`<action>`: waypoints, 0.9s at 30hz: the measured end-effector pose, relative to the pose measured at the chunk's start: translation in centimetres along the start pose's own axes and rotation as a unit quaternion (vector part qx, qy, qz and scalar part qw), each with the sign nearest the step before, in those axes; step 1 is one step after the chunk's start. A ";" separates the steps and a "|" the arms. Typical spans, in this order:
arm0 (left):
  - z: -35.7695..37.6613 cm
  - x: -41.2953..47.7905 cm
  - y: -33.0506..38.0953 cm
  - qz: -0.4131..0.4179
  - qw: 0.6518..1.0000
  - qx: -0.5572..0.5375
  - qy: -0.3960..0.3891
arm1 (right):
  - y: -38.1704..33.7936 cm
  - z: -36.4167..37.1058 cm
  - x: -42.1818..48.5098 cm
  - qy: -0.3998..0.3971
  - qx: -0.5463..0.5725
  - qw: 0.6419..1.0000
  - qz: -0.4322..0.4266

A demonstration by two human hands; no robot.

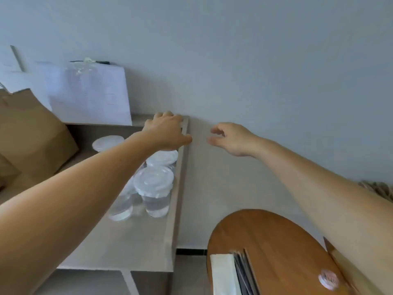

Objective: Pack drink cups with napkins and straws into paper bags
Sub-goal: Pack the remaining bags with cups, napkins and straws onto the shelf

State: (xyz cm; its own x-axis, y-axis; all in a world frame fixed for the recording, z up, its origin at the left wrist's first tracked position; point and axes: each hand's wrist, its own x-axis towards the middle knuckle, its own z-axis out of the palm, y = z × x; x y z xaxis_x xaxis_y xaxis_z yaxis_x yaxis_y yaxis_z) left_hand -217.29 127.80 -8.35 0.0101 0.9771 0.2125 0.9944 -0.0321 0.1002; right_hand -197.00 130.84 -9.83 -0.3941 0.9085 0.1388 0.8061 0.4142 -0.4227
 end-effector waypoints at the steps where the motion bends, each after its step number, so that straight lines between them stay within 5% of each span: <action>1: 0.5 0.1 2.6 0.015 1.000 -0.001 -0.007 | 2.1 -0.8 -1.6 -0.003 0.003 1.000 0.013; 15: 11.7 6.3 26.5 0.203 0.971 -0.013 -0.126 | 24.8 -3.9 -12.5 0.032 0.042 0.974 0.221; 27: 23.4 6.1 43.4 0.300 0.918 -0.059 -0.251 | 40.9 -1.4 -24.3 0.059 0.007 0.897 0.438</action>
State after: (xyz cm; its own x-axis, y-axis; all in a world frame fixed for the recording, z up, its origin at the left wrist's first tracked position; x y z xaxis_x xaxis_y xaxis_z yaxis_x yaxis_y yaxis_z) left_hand -171.64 137.24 -25.45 0.6292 0.7491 -0.2073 0.7760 -0.5900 0.2230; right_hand -153.78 125.76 -29.25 0.4383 0.8845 -0.1596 0.7771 -0.4622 -0.4273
